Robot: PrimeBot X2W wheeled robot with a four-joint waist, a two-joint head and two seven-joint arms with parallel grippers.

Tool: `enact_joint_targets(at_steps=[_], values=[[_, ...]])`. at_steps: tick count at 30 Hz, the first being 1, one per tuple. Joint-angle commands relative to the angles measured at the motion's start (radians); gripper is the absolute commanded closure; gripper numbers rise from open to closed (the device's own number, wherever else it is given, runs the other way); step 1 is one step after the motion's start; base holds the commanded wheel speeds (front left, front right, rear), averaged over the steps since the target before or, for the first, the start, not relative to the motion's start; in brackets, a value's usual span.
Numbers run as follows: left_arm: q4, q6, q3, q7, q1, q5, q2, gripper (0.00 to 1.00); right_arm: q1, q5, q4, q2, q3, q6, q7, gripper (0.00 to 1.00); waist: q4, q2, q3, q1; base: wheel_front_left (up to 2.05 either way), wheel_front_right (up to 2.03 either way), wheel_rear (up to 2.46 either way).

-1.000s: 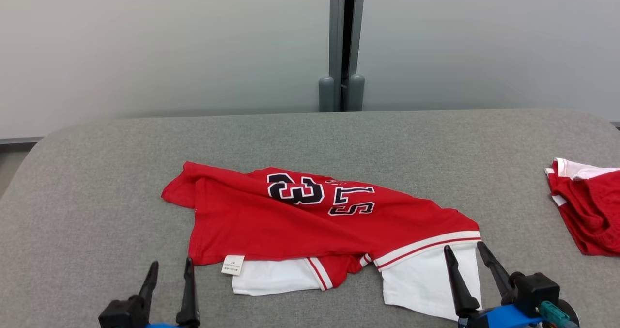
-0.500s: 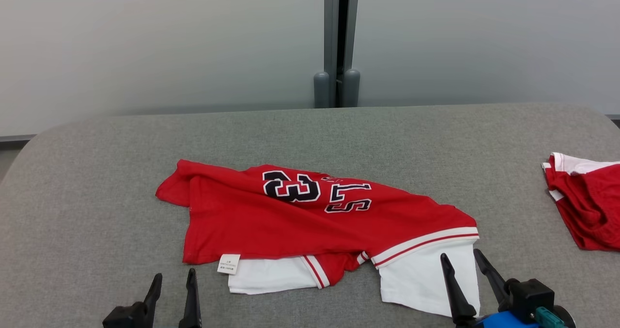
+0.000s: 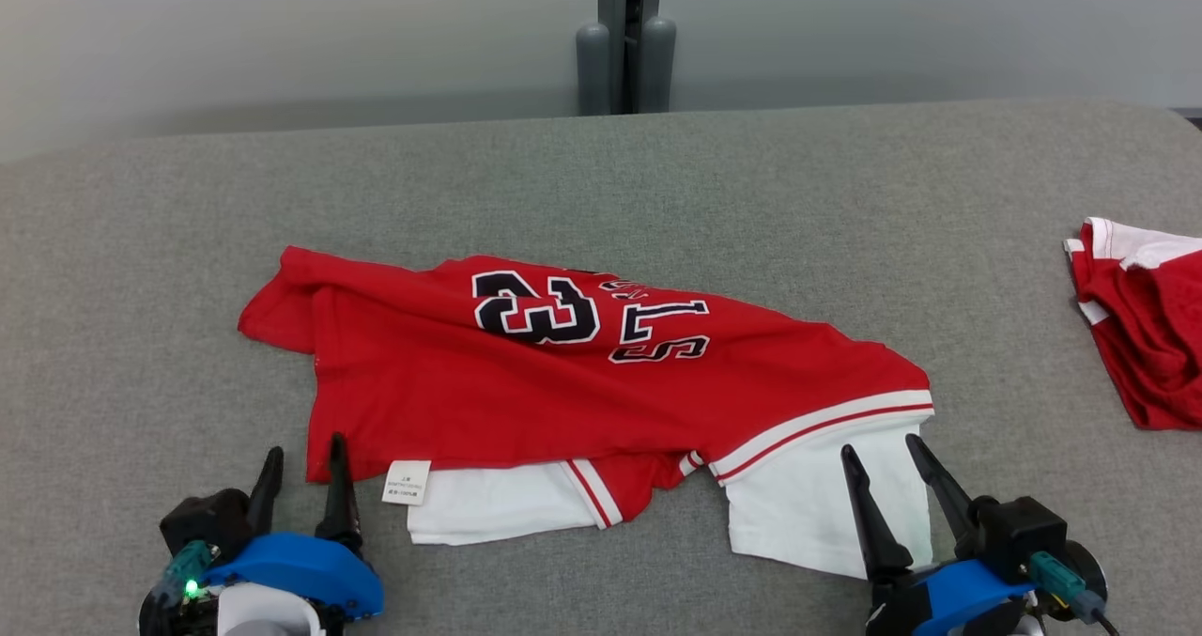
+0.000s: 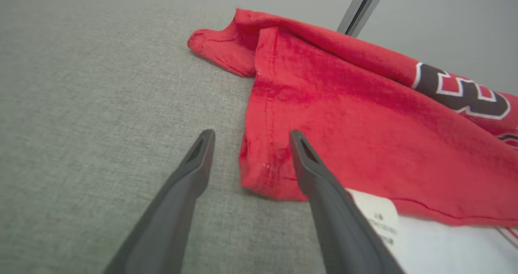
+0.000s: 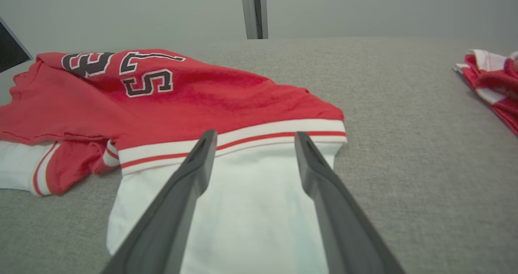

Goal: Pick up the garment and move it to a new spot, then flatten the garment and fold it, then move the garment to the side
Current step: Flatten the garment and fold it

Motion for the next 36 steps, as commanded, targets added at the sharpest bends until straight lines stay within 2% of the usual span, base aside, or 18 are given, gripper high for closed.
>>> enact_joint_targets(at_steps=[1,4,10,11,12,13,23,31,32,33,34,36], values=[[0.012,0.003,0.015,-0.005,-0.024,0.003,0.0,0.0,-0.016,0.004,-0.002,0.0,0.0,0.0,-0.003,0.0,0.001,0.0,0.011,-0.0002,0.0,0.0,0.0],[0.057,0.006,0.025,-0.004,-0.042,0.014,-0.002,0.0,-0.024,0.005,-0.003,0.0,-0.005,0.0,-0.003,0.0,-0.006,0.0,0.027,-0.0002,0.0,0.0,0.0],[0.14,-0.002,-0.026,0.004,-0.052,-0.014,-0.021,0.0,-0.023,-0.015,0.009,0.0,-0.043,0.0,-0.003,0.0,-0.01,0.0,0.04,-0.0002,0.0,0.0,0.0],[0.143,-0.002,-0.035,0.004,-0.053,-0.022,-0.022,0.28,-0.02,-0.022,0.015,0.0,-0.053,0.0,-0.003,0.0,-0.009,0.0,0.041,-0.0002,0.0,0.0,0.0],[0.151,-0.002,-0.046,0.004,-0.053,-0.027,-0.024,0.79,-0.017,-0.03,0.021,0.0,-0.06,0.0,-0.003,0.0,-0.009,0.0,0.042,-0.0002,0.0,0.0,0.0],[0.155,-0.002,-0.061,0.006,-0.052,-0.035,-0.026,1.0,-0.015,-0.036,0.03,0.0,-0.071,0.0,-0.003,0.0,-0.009,0.0,0.042,-0.0002,0.0,0.0,0.0],[0.157,-0.002,-0.16,0.005,-0.028,-0.101,-0.009,1.0,0.034,-0.078,0.17,0.0,-0.067,0.0,0.0,0.0,0.007,0.0,0.032,-0.0002,0.0,0.0,0.0],[0.145,-0.001,-0.171,0.005,-0.005,-0.116,0.009,1.0,0.155,-0.123,0.286,0.002,-0.026,0.0,0.02,0.0,0.013,0.0,0.021,-0.0002,0.0,0.0,0.0],[0.144,-0.001,-0.171,0.005,-0.002,-0.116,0.01,1.0,0.155,-0.116,0.293,0.003,-0.025,0.001,0.022,0.15,0.012,0.0,0.02,-0.0002,0.0,0.0,0.0],[0.141,-0.001,-0.17,0.005,0.001,-0.115,0.012,1.0,0.152,-0.11,0.293,0.003,-0.022,0.001,0.022,0.62,0.01,0.0,0.019,-0.0002,0.0,0.0,0.0],[0.139,-0.001,-0.168,0.004,0.003,-0.114,0.013,1.0,0.146,-0.104,0.29,0.004,-0.017,0.001,0.022,1.0,0.008,0.0,0.019,-0.0002,0.0,0.0,0.0],[0.127,-0.001,-0.165,0.003,0.004,-0.11,0.014,1.0,0.121,-0.077,0.264,0.004,-0.006,0.001,0.022,1.0,0.006,0.0,0.015,-0.0002,0.0,0.0,0.0]])
